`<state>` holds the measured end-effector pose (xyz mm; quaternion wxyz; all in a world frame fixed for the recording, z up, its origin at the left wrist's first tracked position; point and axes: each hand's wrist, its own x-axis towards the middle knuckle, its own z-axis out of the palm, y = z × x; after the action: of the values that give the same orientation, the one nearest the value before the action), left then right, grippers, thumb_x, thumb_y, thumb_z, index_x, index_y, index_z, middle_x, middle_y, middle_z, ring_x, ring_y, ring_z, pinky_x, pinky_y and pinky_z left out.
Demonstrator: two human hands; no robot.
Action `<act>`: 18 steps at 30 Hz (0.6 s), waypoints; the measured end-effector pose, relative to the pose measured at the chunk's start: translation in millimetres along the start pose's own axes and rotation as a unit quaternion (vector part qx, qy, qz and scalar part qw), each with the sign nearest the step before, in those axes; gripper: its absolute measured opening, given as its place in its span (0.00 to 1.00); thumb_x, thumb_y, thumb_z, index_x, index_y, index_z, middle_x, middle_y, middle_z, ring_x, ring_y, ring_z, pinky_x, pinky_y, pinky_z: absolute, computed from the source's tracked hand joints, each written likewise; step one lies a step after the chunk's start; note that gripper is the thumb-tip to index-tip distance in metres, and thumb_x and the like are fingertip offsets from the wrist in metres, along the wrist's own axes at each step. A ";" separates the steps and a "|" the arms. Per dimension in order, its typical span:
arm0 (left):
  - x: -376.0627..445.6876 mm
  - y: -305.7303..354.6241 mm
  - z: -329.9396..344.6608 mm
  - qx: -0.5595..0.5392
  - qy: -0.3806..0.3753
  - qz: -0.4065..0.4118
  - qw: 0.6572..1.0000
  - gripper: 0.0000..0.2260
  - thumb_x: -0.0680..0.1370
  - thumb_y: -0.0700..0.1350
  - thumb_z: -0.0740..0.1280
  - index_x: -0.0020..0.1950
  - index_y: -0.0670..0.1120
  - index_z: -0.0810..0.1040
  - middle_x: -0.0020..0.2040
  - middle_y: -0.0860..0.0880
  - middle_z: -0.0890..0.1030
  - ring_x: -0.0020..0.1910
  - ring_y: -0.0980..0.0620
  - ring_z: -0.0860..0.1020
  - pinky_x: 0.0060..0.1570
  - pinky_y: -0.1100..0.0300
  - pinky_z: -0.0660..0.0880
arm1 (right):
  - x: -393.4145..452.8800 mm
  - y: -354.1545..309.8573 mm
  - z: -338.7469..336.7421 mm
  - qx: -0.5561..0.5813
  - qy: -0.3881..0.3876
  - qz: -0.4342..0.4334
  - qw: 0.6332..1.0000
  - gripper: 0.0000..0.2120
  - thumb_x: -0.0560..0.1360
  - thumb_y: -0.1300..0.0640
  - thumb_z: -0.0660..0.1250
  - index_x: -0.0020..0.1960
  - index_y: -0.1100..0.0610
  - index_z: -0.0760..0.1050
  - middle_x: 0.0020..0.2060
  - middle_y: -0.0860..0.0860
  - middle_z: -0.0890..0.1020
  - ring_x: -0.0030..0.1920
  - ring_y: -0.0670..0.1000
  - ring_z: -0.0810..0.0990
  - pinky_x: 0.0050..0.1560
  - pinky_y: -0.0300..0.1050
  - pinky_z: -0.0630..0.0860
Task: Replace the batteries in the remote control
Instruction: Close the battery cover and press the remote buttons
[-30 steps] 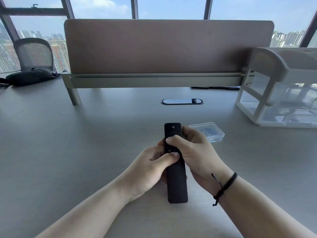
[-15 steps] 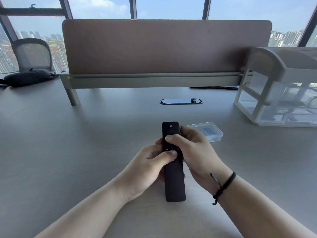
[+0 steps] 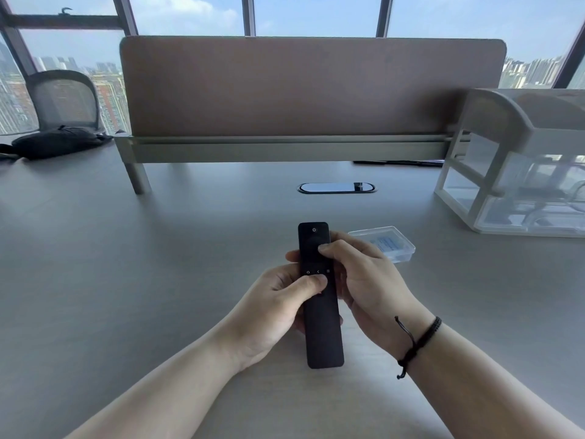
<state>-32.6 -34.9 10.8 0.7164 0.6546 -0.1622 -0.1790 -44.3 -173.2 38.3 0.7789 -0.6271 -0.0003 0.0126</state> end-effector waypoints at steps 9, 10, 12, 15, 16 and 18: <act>1.0 -0.6 -0.1 0.000 -0.007 0.005 1.000 0.09 0.81 0.43 0.63 0.51 0.38 0.79 0.39 0.45 0.85 0.37 0.44 0.84 0.38 0.54 0.78 | 0.4 1.6 -0.1 -0.020 0.001 -0.012 1.000 0.13 0.79 0.64 0.59 0.46 0.57 0.82 0.45 0.59 0.88 0.41 0.55 0.83 0.40 0.49 0.75; 1.3 -1.0 -0.6 -0.002 -0.009 0.005 1.000 0.11 0.79 0.44 0.64 0.52 0.37 0.79 0.41 0.44 0.85 0.37 0.44 0.84 0.38 0.53 0.78 | 0.6 1.7 -0.2 -0.020 0.001 -0.012 1.000 0.13 0.79 0.64 0.59 0.46 0.58 0.82 0.45 0.59 0.88 0.41 0.55 0.83 0.41 0.49 0.75; 1.8 -1.3 -1.7 -0.008 -0.011 0.003 1.000 0.14 0.77 0.45 0.64 0.54 0.34 0.78 0.44 0.40 0.85 0.38 0.43 0.84 0.36 0.55 0.78 | 1.1 2.1 -0.4 -0.015 -0.001 -0.009 1.000 0.13 0.79 0.64 0.59 0.46 0.57 0.82 0.46 0.59 0.88 0.41 0.56 0.83 0.41 0.49 0.75; 1.9 -1.1 -2.2 -0.012 -0.011 0.000 1.000 0.15 0.79 0.44 0.65 0.56 0.33 0.77 0.45 0.35 0.84 0.38 0.43 0.84 0.35 0.56 0.77 | 1.5 2.6 -0.4 -0.014 0.001 -0.008 1.000 0.14 0.79 0.64 0.59 0.45 0.57 0.82 0.46 0.59 0.88 0.42 0.56 0.83 0.38 0.47 0.76; 1.8 -1.2 -2.1 -0.010 -0.011 0.000 1.000 0.14 0.80 0.44 0.64 0.56 0.32 0.77 0.43 0.36 0.84 0.38 0.44 0.84 0.34 0.58 0.77 | 1.8 2.7 -0.3 -0.012 0.002 -0.008 1.000 0.14 0.79 0.64 0.59 0.45 0.57 0.82 0.46 0.59 0.88 0.42 0.56 0.84 0.40 0.48 0.76; 0.8 -0.8 -1.9 -0.008 -0.011 0.001 1.000 0.12 0.82 0.42 0.62 0.56 0.32 0.77 0.39 0.40 0.84 0.37 0.45 0.84 0.30 0.63 0.74 | 1.7 2.6 -0.2 -0.007 0.003 -0.005 1.000 0.13 0.79 0.64 0.59 0.45 0.57 0.82 0.46 0.59 0.88 0.42 0.57 0.84 0.41 0.50 0.77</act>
<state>-31.0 -33.7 9.9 0.7198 0.6469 -0.1691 -0.1866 -42.7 -172.8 35.7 0.7746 -0.6324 -0.0011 0.0064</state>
